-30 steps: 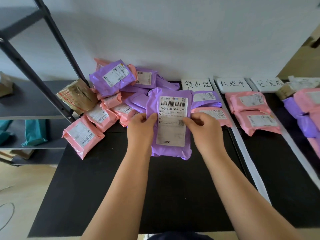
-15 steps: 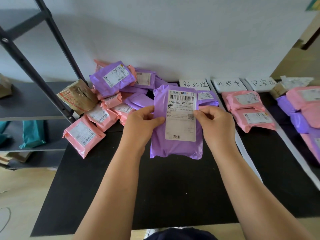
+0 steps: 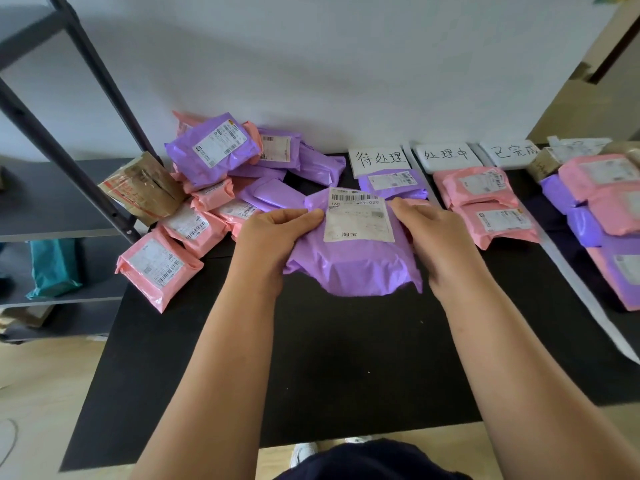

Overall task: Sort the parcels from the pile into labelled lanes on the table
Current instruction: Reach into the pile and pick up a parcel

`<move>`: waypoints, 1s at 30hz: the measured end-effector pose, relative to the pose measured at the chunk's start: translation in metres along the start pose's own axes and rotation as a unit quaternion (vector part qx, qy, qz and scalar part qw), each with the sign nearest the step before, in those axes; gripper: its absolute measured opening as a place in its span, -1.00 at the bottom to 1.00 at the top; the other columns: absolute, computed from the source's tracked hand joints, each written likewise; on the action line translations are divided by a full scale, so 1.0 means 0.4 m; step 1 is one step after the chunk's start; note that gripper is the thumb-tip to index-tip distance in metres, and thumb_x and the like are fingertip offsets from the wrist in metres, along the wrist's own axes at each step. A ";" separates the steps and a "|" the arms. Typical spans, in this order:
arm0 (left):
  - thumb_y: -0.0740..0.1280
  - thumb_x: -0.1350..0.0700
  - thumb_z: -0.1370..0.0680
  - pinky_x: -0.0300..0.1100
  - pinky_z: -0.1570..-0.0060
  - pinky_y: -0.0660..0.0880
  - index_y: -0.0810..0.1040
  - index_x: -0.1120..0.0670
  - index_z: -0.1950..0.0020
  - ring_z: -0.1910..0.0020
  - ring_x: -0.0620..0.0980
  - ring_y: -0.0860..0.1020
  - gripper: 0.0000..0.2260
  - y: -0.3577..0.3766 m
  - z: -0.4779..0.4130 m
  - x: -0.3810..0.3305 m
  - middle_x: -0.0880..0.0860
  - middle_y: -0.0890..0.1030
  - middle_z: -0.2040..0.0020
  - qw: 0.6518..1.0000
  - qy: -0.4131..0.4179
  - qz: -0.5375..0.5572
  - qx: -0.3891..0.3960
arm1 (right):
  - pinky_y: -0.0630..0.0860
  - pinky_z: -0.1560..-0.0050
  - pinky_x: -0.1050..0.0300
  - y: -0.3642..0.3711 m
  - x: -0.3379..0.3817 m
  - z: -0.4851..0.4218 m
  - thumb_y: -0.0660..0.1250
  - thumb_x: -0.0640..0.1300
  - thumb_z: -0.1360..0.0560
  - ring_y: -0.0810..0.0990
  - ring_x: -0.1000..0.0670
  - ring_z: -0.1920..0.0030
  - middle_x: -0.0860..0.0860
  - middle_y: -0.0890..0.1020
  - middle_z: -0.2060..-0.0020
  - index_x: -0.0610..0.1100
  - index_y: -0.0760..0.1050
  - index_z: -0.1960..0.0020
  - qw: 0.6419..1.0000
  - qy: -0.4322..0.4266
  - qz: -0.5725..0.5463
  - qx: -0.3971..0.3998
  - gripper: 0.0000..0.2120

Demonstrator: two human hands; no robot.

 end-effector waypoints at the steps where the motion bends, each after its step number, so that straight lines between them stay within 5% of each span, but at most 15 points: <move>1: 0.58 0.12 -0.39 0.10 -0.03 0.58 0.74 0.06 0.25 0.14 0.17 0.63 -0.94 -0.002 -0.002 0.003 0.26 0.69 0.05 1.000 -0.003 0.010 -0.004 | 0.54 -0.20 -0.27 0.006 -0.003 0.000 0.37 0.10 -0.52 0.64 -0.28 -0.07 -0.36 0.65 0.02 -0.41 0.56 -0.04 1.000 0.002 -0.008 0.022 -0.48; 4: 0.63 0.00 -0.22 0.01 0.07 0.62 0.75 0.04 0.26 -0.01 0.25 0.63 -0.80 -0.003 -0.012 0.019 0.31 0.58 -0.18 1.000 -0.005 0.025 -0.006 | 0.49 -0.28 -0.19 0.025 -0.012 0.004 0.44 0.22 -0.34 0.64 -0.34 -0.06 -0.49 0.57 0.02 -0.44 0.56 -0.02 0.996 0.015 -0.022 0.080 -0.31; 8: 0.61 0.08 -0.33 -0.17 0.27 0.56 0.74 0.07 0.31 0.10 0.13 0.63 -0.90 -0.003 -0.022 0.042 0.27 0.52 -0.31 0.999 -0.028 0.026 -0.002 | 0.48 -0.27 -0.35 0.025 -0.029 -0.012 0.49 0.09 -0.25 0.65 -0.32 -0.09 -0.35 0.66 0.02 -0.26 0.65 -0.03 0.994 0.042 -0.054 0.081 -0.50; 13: 0.54 0.16 -0.43 -0.09 0.18 0.55 0.69 0.12 0.26 0.18 0.13 0.59 -0.90 -0.005 -0.025 0.046 0.21 0.65 0.04 0.999 -0.034 0.028 -0.001 | 0.52 -0.27 -0.25 0.022 -0.037 -0.018 0.49 -0.07 -0.41 0.67 -0.27 -0.06 -0.28 0.69 0.06 -0.18 0.66 0.01 0.996 0.045 -0.048 0.063 -0.78; 15: 0.55 0.15 -0.41 -0.12 0.26 0.56 0.69 0.09 0.30 0.22 0.13 0.60 -0.89 -0.008 -0.030 0.046 0.22 0.66 0.05 1.000 -0.025 0.019 -0.001 | 0.57 -0.19 -0.16 0.020 -0.038 -0.020 0.46 -0.17 -0.49 0.69 -0.20 -0.04 -0.18 0.72 0.07 -0.16 0.66 0.03 0.997 0.040 -0.040 0.056 -0.91; 19: 0.57 0.04 -0.21 0.17 -0.11 0.59 0.71 0.07 0.19 -0.05 0.22 0.65 -0.77 -0.012 -0.040 0.053 0.20 0.66 -0.10 0.999 -0.031 0.015 0.011 | 0.54 0.06 0.21 0.016 -0.015 -0.009 0.43 -0.26 -0.49 0.69 0.10 0.07 0.03 0.71 0.11 -0.10 0.65 0.04 0.999 -0.025 0.009 0.042 -0.90; 22: 0.57 0.09 -0.32 0.09 -0.09 0.61 0.71 0.09 0.07 -0.07 0.19 0.66 -0.78 -0.004 -0.030 0.041 0.16 0.67 -0.10 0.999 -0.022 0.020 0.026 | 0.47 0.28 0.46 0.014 -0.002 0.003 0.40 -0.26 -0.52 0.64 0.28 0.21 0.09 0.70 0.16 -0.14 0.64 0.04 0.997 -0.063 0.031 0.025 -0.93; 26: 0.53 -0.12 -0.34 0.11 -0.16 0.58 0.72 -0.06 0.08 -0.05 0.09 0.67 -0.76 -0.004 -0.011 0.017 0.04 0.71 -0.04 1.000 0.009 0.016 0.008 | 0.63 -0.02 0.13 0.015 0.013 0.016 0.44 -0.23 -0.50 0.69 0.08 0.07 0.04 0.71 0.14 -0.17 0.64 0.08 0.993 -0.099 0.070 -0.011 -0.98; 28: 0.48 -0.08 -0.46 0.09 -0.17 0.57 0.72 -0.15 0.19 -0.04 0.08 0.67 -0.94 -0.005 -0.001 0.001 -0.02 0.73 0.07 1.000 0.027 0.008 0.002 | 0.64 -0.07 -0.03 0.019 0.015 0.019 0.46 -0.23 -0.48 0.69 0.02 0.06 0.01 0.70 0.15 -0.16 0.63 0.11 0.991 -0.105 0.086 -0.007 -0.98; 30: 0.45 0.04 -0.52 0.10 -0.19 0.56 0.72 -0.13 0.25 -0.07 0.13 0.66 -0.84 -0.011 0.000 -0.001 0.01 0.73 0.09 0.999 0.038 0.014 -0.003 | 0.64 -0.06 -0.08 0.020 0.013 0.022 0.48 -0.23 -0.46 0.69 -0.01 0.07 -0.01 0.70 0.16 -0.16 0.61 0.14 0.989 -0.111 0.097 -0.012 -0.95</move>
Point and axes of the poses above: each hand's wrist, its own z-axis away from the middle knuckle, its own y-axis out of the palm, x = y × z, the point moved 6 cm from there along -z, towards the middle knuckle
